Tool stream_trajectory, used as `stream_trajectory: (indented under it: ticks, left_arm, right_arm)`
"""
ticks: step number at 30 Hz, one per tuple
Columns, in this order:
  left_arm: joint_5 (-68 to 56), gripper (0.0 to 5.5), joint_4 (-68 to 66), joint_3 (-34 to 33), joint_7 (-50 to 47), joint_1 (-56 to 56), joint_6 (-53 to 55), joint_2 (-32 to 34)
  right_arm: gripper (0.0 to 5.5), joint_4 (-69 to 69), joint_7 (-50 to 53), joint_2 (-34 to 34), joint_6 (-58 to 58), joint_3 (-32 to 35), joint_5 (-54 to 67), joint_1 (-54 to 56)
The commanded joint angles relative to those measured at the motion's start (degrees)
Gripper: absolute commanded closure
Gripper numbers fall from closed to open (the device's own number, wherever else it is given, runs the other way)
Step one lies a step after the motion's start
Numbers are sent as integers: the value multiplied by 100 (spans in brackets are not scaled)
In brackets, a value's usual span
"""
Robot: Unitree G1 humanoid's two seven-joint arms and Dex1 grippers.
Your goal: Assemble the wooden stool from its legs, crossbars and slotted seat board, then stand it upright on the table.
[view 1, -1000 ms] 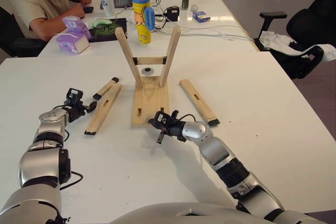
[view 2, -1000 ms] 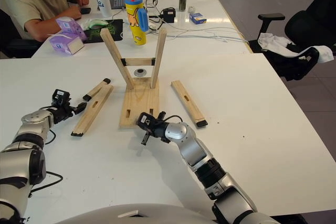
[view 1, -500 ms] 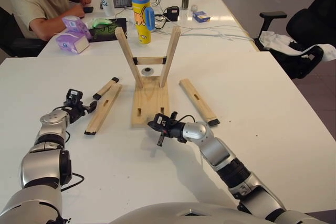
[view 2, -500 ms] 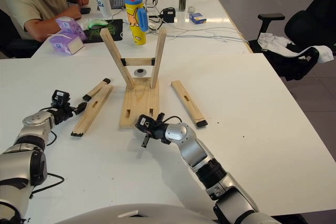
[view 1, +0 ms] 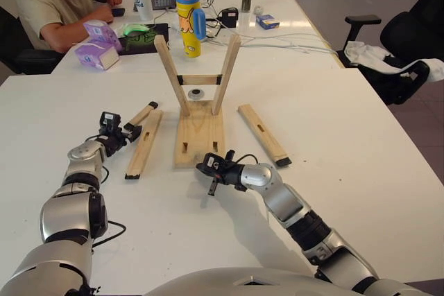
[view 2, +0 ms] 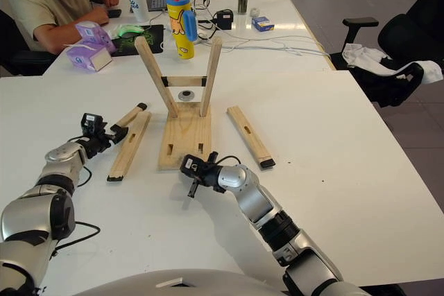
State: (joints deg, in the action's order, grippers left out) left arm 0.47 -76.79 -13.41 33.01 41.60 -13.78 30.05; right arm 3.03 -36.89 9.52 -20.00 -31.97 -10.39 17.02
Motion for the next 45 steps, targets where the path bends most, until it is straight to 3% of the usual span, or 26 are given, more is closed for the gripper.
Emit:
stream_trajectory:
  ticks: [1, 19, 27, 39, 45]
  left_arm:
    - [162, 159, -58, 100, -36, 87, 163, 129]
    - [146, 159, -100, -71, -206, -428, 339, 229]
    - [186, 274, -99, -34, -252, -355, 347, 223]
    - [65, 274, -69, -142, -468, -298, 241, 186]
    - [-539, 274, 192, -597, 323, -166, -365, 293]
  right_arm:
    - [550, -1, 57, -51, -53, -40, -27, -21]
    - [550, 42, -258, 73, 14, -48, -6, 137]
    - [550, 27, -276, 72, -7, -43, -12, 169]
    - [550, 44, -193, 49, 29, -52, -32, 71]
    - [550, -26, -25, -33, -54, -55, -26, -73]
